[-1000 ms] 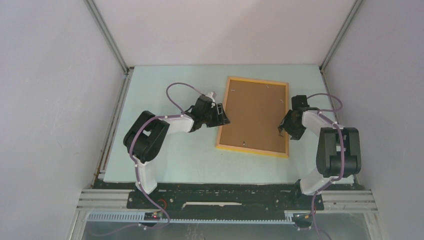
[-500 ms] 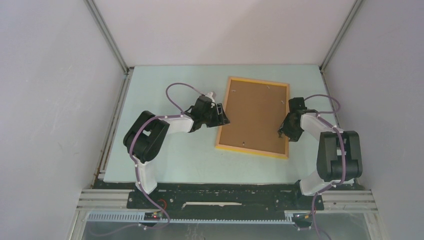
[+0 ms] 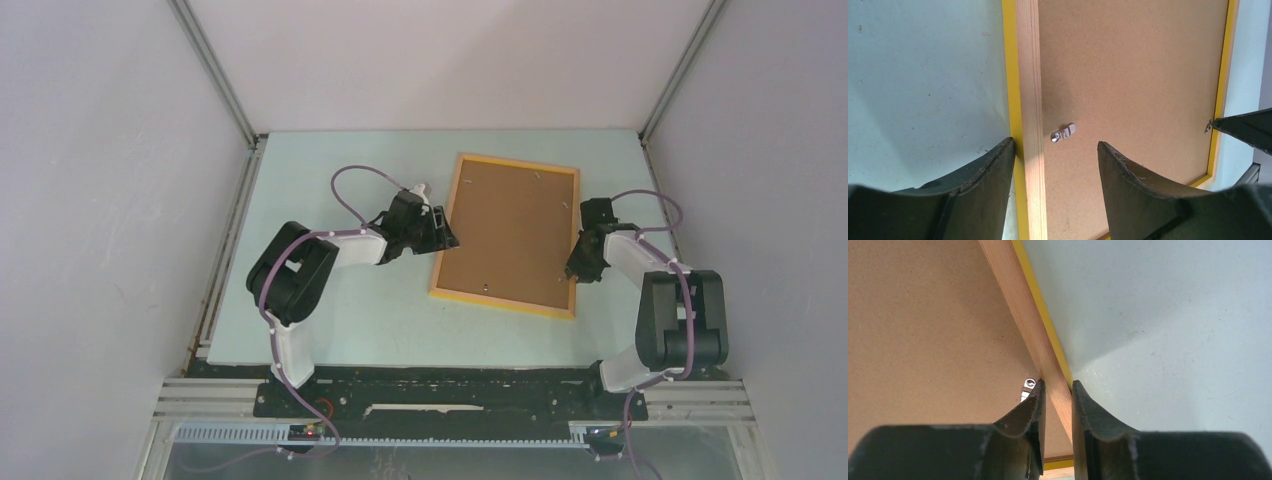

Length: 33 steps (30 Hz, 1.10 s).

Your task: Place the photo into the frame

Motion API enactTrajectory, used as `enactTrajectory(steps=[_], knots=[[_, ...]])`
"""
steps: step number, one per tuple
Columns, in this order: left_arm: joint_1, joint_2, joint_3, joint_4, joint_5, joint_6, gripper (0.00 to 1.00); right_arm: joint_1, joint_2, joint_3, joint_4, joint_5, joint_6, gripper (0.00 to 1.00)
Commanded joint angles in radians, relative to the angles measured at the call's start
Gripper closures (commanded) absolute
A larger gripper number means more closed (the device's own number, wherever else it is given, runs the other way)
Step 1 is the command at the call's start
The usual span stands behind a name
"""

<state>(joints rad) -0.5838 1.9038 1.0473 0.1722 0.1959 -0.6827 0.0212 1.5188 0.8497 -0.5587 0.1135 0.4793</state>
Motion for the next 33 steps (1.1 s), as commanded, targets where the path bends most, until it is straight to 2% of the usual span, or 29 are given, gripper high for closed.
enactTrajectory(steps=[1,4,12,16,20,23,29,33], knots=[[-0.004,-0.031,-0.021,0.045,0.03,-0.012,0.37,-0.001,-0.039,-0.006,-0.015,0.015,-0.054,0.77],[-0.004,-0.031,-0.02,0.043,0.032,-0.012,0.37,-0.002,-0.059,-0.006,-0.013,0.003,-0.09,0.73],[-0.004,-0.026,-0.017,0.045,0.036,-0.014,0.38,0.0,-0.138,0.016,-0.034,-0.041,-0.085,0.44],[-0.003,-0.029,-0.019,0.046,0.036,-0.014,0.38,0.005,-0.063,0.036,-0.054,-0.063,-0.095,0.32],[-0.004,-0.025,-0.018,0.045,0.037,-0.014,0.38,0.009,-0.002,0.051,-0.063,-0.062,-0.099,0.27],[-0.004,-0.025,-0.018,0.045,0.037,-0.014,0.38,0.012,0.033,0.053,-0.062,-0.073,-0.098,0.27],[-0.003,-0.026,-0.016,0.045,0.037,-0.014,0.38,0.021,0.059,0.054,-0.071,-0.059,-0.095,0.39],[-0.004,-0.026,-0.018,0.045,0.038,-0.014,0.38,0.027,0.049,0.054,-0.09,-0.041,-0.1,0.43]])
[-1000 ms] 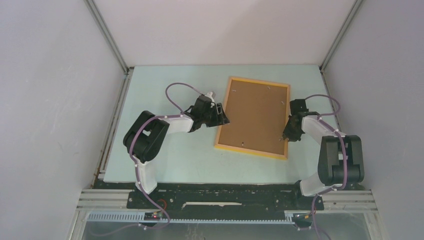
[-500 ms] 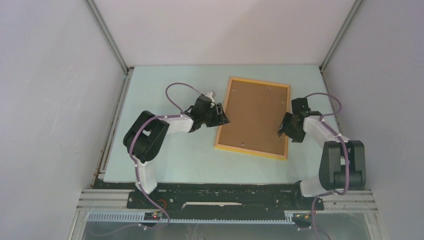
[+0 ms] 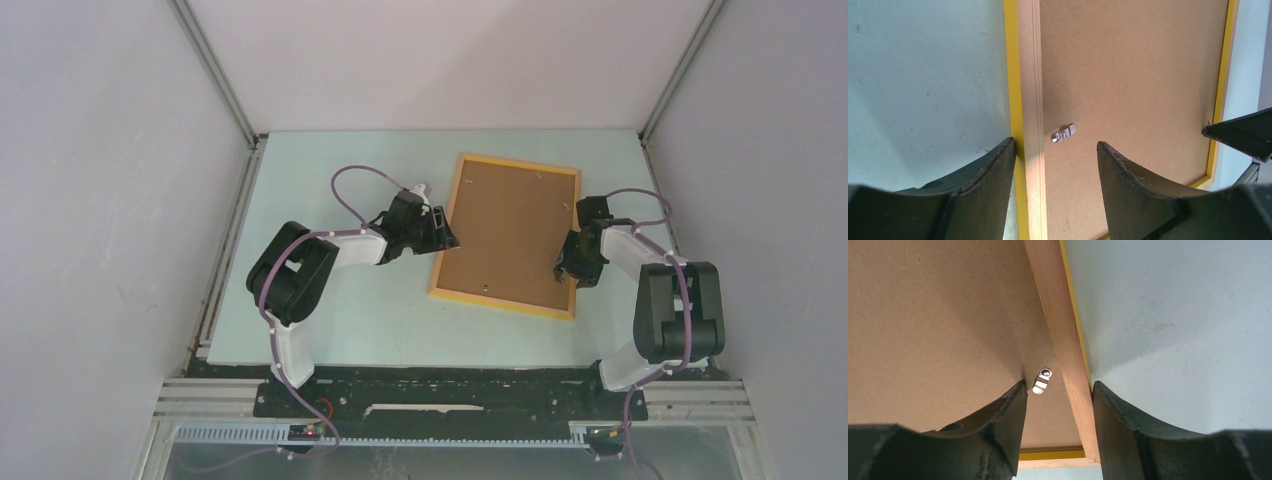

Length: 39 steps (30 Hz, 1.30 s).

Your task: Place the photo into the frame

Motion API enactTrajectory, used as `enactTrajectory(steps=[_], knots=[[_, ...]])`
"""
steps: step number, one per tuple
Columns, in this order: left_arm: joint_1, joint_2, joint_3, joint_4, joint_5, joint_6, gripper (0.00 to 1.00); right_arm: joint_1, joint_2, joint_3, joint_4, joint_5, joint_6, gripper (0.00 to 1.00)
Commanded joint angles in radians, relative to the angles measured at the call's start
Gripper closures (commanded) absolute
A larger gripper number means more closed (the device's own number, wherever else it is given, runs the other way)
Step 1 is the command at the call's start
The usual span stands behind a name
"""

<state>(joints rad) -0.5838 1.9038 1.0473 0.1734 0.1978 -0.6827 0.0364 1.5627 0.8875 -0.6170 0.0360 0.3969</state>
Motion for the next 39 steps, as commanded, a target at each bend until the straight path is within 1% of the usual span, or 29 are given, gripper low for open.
enactTrajectory(steps=[1,4,9,18,26,29,31,33,34,35,37,38,39], knots=[[-0.003,-0.025,-0.018,0.044,0.035,-0.014,0.38,0.014,0.001,0.016,-0.039,0.04,-0.019,0.42],[-0.003,-0.026,-0.016,0.044,0.037,-0.014,0.38,0.02,-0.02,0.011,-0.051,0.046,-0.024,0.41],[-0.003,-0.027,-0.018,0.044,0.036,-0.013,0.38,0.019,-0.025,0.001,-0.047,0.058,-0.024,0.44],[-0.004,-0.03,-0.018,0.044,0.035,-0.012,0.38,0.022,-0.032,-0.011,-0.036,0.059,-0.025,0.68],[-0.003,-0.029,-0.019,0.044,0.038,-0.012,0.38,0.011,-0.038,-0.013,0.003,0.06,-0.023,0.81],[-0.003,-0.03,-0.02,0.044,0.036,-0.012,0.38,0.014,-0.066,-0.013,-0.001,0.063,-0.024,0.92],[-0.004,-0.03,-0.019,0.044,0.036,-0.013,0.38,0.015,-0.102,-0.014,-0.01,0.071,-0.028,0.96],[-0.004,-0.029,-0.018,0.043,0.036,-0.013,0.38,0.014,-0.143,-0.015,-0.013,0.066,-0.03,0.96],[-0.003,-0.03,-0.019,0.044,0.036,-0.014,0.38,0.013,-0.163,-0.015,-0.013,0.061,-0.03,0.95],[-0.004,-0.03,-0.019,0.043,0.036,-0.014,0.38,0.011,-0.18,-0.015,-0.011,0.053,-0.03,0.9],[-0.004,-0.031,-0.021,0.042,0.034,-0.013,0.38,-0.002,-0.201,-0.011,-0.004,0.035,-0.032,0.66],[-0.004,-0.031,-0.022,0.044,0.034,-0.013,0.38,-0.01,-0.205,-0.007,0.0,0.023,-0.032,0.6],[-0.003,-0.03,-0.022,0.043,0.034,-0.013,0.38,-0.019,-0.204,0.0,0.004,0.006,-0.033,0.56]])
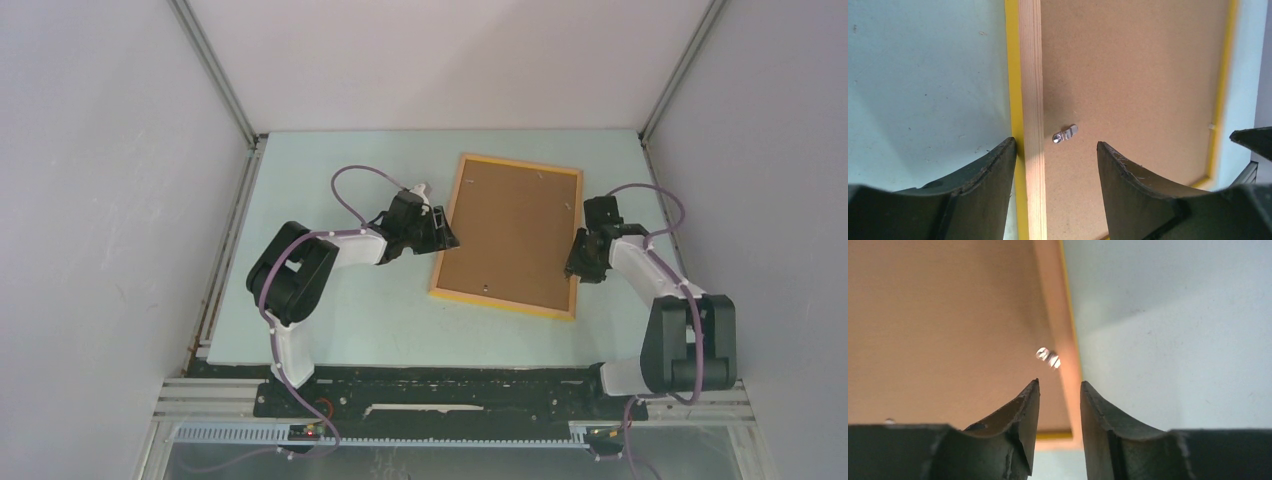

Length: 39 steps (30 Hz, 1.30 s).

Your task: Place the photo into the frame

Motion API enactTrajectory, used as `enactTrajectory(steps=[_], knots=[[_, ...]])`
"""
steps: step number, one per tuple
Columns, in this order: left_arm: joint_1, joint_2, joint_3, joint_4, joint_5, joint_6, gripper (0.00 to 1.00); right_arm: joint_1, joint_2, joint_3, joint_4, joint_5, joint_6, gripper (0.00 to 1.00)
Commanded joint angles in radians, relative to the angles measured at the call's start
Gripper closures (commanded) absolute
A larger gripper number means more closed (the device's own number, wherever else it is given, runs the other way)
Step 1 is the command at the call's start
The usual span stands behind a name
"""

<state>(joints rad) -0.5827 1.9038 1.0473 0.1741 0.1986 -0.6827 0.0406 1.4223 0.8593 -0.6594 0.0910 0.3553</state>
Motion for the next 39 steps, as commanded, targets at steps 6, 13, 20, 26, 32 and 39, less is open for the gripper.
enactTrajectory(steps=[6,13,20,26,32,39], knots=[[-0.003,-0.036,-0.022,0.042,0.035,-0.011,0.38,-0.062,-0.008,0.075,0.065,-0.139,0.017,0.3],[-0.002,-0.039,-0.024,0.041,0.038,-0.012,0.38,-0.087,0.058,0.113,0.107,-0.147,-0.018,0.16],[0.0,-0.033,-0.021,0.042,0.043,-0.015,0.38,-0.124,0.262,0.312,0.159,-0.183,-0.027,0.14],[0.0,-0.037,-0.02,0.044,0.053,-0.015,0.38,-0.148,0.456,0.534,0.097,-0.138,0.071,0.17],[0.001,-0.027,-0.014,0.044,0.06,-0.018,0.38,-0.155,0.557,0.663,0.091,-0.139,0.138,0.24],[0.001,-0.023,-0.012,0.049,0.07,-0.023,0.38,-0.144,0.635,0.754,0.026,-0.122,0.029,0.33]])
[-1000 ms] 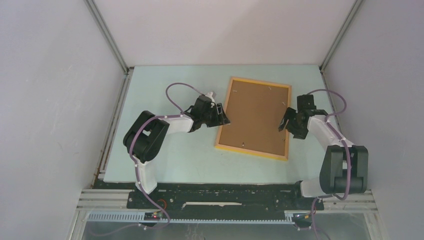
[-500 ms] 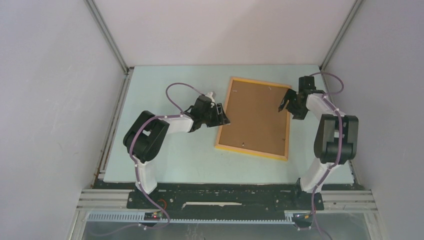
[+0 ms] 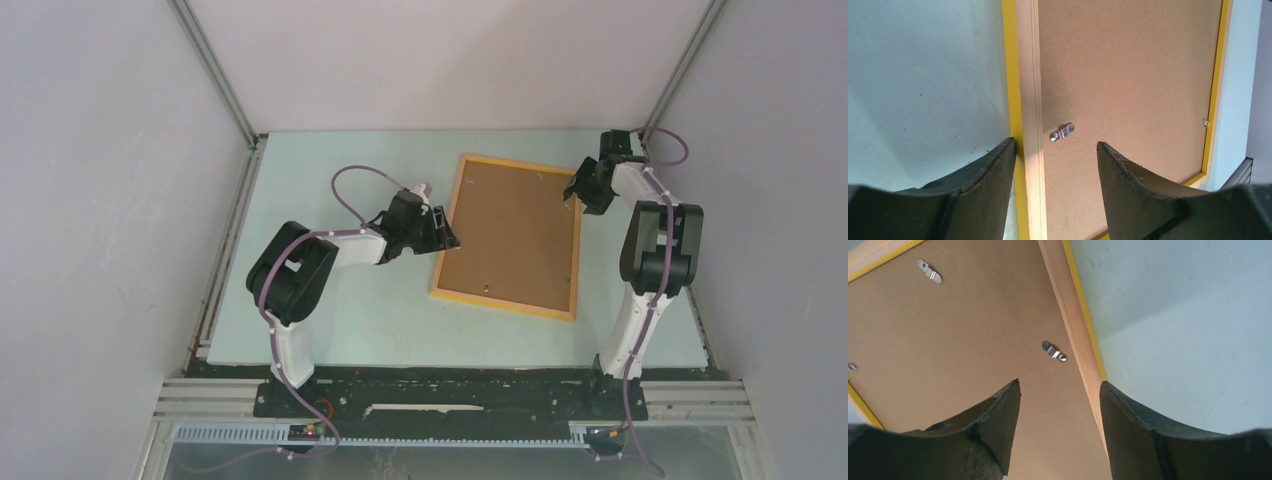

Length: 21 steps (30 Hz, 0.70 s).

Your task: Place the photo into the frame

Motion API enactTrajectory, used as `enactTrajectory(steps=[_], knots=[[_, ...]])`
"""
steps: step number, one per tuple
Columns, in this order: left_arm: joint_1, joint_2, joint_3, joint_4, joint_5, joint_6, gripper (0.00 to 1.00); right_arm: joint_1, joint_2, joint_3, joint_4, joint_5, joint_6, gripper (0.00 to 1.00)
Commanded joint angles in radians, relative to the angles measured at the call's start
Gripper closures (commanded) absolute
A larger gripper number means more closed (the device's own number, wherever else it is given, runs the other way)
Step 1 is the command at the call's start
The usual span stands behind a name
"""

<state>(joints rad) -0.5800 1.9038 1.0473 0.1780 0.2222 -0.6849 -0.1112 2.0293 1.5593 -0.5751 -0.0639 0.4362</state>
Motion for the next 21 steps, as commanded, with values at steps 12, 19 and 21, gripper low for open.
enactTrajectory(steps=[12,19,21], knots=[[-0.001,-0.021,-0.013,0.046,0.045,-0.021,0.38,0.015,0.111,0.119,-0.07,0.121,-0.107,0.39],[-0.001,-0.021,-0.014,0.048,0.046,-0.022,0.38,0.026,0.156,0.169,-0.091,0.13,-0.111,0.39],[-0.001,-0.021,-0.014,0.047,0.045,-0.022,0.38,0.029,0.16,0.173,-0.094,0.141,-0.11,0.38]])
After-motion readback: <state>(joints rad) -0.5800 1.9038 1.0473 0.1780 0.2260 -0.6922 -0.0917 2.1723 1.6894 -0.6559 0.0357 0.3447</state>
